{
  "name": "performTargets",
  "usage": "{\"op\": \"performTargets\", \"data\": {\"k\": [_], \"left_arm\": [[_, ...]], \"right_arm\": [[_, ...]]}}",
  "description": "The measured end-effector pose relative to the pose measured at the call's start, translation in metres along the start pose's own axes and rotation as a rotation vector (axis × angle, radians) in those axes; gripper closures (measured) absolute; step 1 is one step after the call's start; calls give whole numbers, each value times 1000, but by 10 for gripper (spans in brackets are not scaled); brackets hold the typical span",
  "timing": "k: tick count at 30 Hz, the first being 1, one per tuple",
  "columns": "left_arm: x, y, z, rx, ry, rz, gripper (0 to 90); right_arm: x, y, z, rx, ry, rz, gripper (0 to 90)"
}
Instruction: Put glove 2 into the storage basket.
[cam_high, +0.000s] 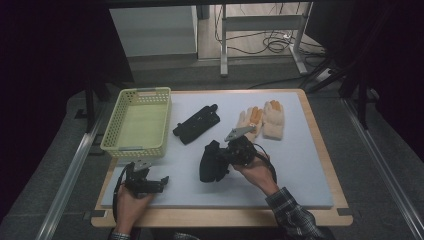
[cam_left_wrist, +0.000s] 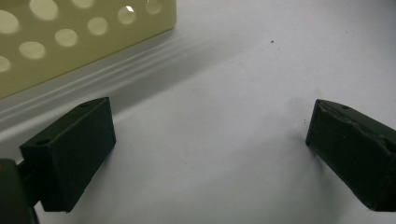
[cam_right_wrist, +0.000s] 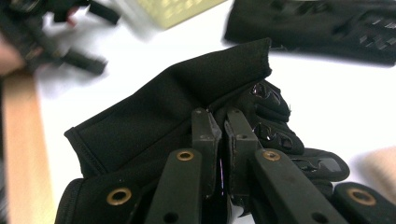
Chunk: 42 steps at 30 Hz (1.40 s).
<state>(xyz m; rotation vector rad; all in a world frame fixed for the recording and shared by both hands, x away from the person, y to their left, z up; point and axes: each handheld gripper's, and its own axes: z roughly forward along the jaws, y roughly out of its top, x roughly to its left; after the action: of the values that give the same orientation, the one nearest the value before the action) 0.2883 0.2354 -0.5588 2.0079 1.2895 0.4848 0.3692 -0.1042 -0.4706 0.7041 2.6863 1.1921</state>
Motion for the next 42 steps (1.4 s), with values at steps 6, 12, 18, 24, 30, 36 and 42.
{"op": "performTargets", "data": {"k": [6,12,18,24,30,36,42], "left_arm": [[0,0,0,-1,0,-4,20],[0,0,0,-1,0,-3,20],[0,0,0,-1,0,-3,20],[0,0,0,-2,0,-3,20],[0,0,0,-2,0,-4,20],[0,0,0,-2,-1,-3,20],[0,0,0,-3,-2,-3,20]], "right_arm": [[11,-29,6,73,21,-27,792],[10,-51,-2,43,-17,-6,438],[-3,-56,-19,17,-62,39,431],[-5,-50,-10,1,-56,39,453],[-24,-36,-1,-30,-69,86,467],[-45,-8,28,-37,-133,129,412],[-52,17,51,-21,-162,114,408]]}}
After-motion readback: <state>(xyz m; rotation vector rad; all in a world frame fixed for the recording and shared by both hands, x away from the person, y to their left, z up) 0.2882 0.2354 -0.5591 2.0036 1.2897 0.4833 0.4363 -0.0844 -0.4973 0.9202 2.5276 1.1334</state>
